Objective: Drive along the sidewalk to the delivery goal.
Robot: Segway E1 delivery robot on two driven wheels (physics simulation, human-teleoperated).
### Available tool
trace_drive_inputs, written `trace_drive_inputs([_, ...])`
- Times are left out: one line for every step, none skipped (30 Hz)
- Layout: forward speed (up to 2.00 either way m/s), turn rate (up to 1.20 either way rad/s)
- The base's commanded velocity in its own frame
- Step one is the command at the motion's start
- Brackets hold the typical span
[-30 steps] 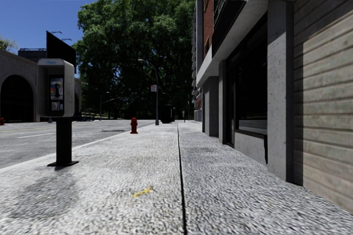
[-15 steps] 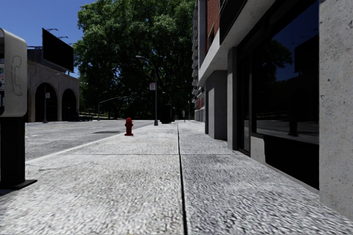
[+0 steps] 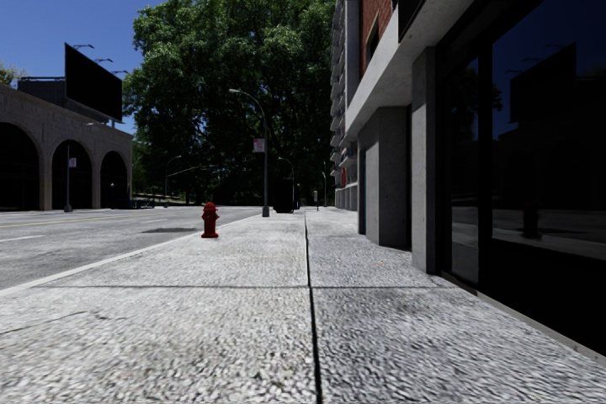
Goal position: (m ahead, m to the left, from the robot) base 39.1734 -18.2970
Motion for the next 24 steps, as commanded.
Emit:
trace_drive_inputs([2.00, 0.00])
trace_drive_inputs([2.00, 0.00])
trace_drive_inputs([2.00, 0.00])
trace_drive_inputs([2.00, 0.00])
trace_drive_inputs([2.00, 0.00])
trace_drive_inputs([2.00, 0.00])
trace_drive_inputs([2.00, 0.00])
trace_drive_inputs([2.00, 0.00])
trace_drive_inputs([2.00, 0.00])
trace_drive_inputs([2.00, 0.00])
trace_drive_inputs([2.00, 0.00])
trace_drive_inputs([2.00, 0.00])
trace_drive_inputs([2.00, 0.00])
trace_drive_inputs([2.00, 0.00])
trace_drive_inputs([2.00, 0.00])
trace_drive_inputs([2.00, 0.00])
trace_drive_inputs([2.00, 0.00])
trace_drive_inputs([2.00, 0.00])
trace_drive_inputs([2.00, 0.00])
trace_drive_inputs([2.00, 0.00])
trace_drive_inputs([2.00, 0.00])
trace_drive_inputs([2.00, 0.00])
trace_drive_inputs([2.00, 0.00])
trace_drive_inputs([2.00, 0.00])
